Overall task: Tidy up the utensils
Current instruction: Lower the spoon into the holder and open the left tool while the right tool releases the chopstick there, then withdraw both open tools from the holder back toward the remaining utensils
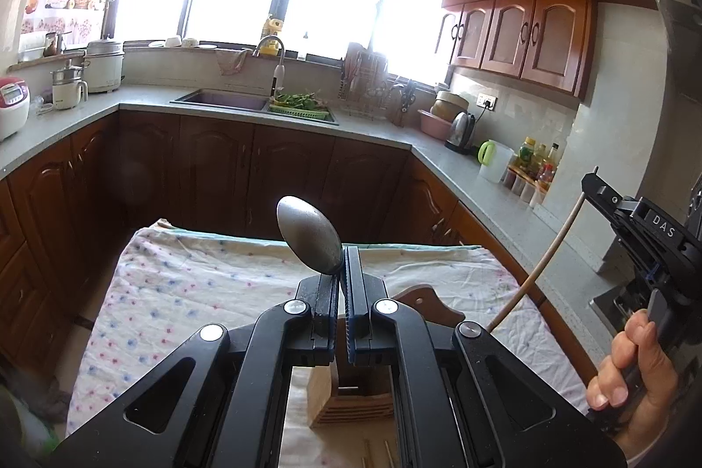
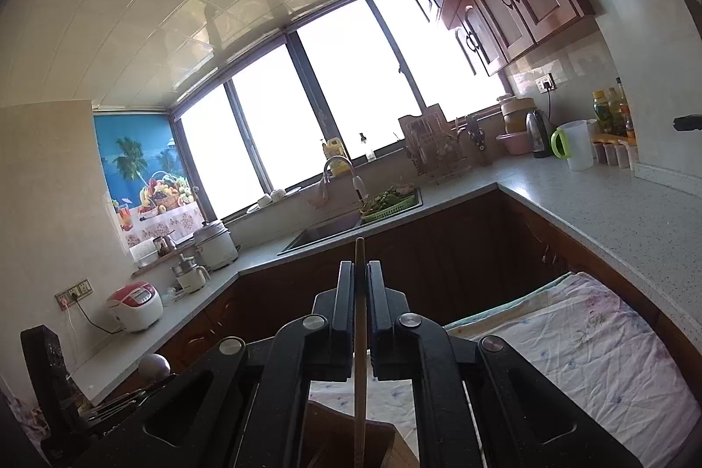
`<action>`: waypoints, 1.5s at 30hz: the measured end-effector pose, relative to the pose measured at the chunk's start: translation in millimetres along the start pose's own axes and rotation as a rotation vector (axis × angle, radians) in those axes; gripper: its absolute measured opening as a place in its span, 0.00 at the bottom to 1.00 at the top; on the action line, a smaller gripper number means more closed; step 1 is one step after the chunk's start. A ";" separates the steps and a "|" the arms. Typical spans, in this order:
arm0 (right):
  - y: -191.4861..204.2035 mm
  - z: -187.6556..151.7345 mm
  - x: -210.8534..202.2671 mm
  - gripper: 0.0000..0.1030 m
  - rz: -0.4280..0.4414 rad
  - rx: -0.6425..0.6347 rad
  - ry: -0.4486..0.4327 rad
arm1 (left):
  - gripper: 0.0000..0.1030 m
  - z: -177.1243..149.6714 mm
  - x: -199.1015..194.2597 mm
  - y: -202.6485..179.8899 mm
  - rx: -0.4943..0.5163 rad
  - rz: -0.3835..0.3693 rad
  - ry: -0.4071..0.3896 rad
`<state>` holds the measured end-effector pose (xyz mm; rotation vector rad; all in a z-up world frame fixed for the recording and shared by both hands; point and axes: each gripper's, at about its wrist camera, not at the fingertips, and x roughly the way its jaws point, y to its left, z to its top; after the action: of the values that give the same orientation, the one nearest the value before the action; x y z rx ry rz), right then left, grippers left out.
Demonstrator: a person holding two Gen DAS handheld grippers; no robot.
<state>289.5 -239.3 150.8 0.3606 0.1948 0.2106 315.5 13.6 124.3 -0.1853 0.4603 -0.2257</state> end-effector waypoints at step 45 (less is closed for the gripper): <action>-36.2 -67.1 18.9 0.78 -0.013 0.112 0.164 | 0.47 -53.0 45.9 -5.0 0.001 0.046 0.151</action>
<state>298.6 -245.9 73.0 0.4534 0.3714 0.2173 330.4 -9.6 59.6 -0.1574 0.6140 -0.1958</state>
